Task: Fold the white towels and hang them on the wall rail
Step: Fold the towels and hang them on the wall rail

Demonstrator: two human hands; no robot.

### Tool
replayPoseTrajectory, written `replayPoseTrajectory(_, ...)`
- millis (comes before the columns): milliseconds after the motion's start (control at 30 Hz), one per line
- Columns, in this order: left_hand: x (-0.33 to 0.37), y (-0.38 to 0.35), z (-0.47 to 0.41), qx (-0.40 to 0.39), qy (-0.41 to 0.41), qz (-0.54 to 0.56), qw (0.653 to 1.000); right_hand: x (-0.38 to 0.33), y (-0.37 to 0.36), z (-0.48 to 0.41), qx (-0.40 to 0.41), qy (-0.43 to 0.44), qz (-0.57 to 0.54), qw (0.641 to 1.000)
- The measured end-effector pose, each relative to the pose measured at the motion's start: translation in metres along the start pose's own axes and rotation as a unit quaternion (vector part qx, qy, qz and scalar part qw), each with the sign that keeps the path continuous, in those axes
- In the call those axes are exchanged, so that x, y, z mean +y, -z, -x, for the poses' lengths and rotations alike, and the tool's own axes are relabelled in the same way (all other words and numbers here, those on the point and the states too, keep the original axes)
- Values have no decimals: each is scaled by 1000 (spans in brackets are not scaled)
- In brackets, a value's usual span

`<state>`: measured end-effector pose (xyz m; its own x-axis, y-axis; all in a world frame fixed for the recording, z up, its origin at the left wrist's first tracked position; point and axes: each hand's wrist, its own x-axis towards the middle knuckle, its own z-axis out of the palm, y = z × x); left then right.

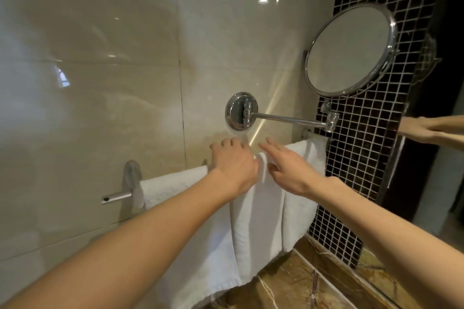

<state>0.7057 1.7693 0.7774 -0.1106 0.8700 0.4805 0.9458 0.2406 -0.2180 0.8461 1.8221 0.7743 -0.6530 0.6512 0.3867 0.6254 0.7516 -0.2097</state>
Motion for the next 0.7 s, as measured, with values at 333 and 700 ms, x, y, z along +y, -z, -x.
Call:
replayPoseTrajectory(333, -68, -1, 42, -66, -30, -35, 997, -62, -24, -36, -57, 53, 17, 997)
replayPoseTrajectory(700, -60, 0, 44, -28, -22, -31, 999, -47, -36, -35, -23, 40, -21, 999)
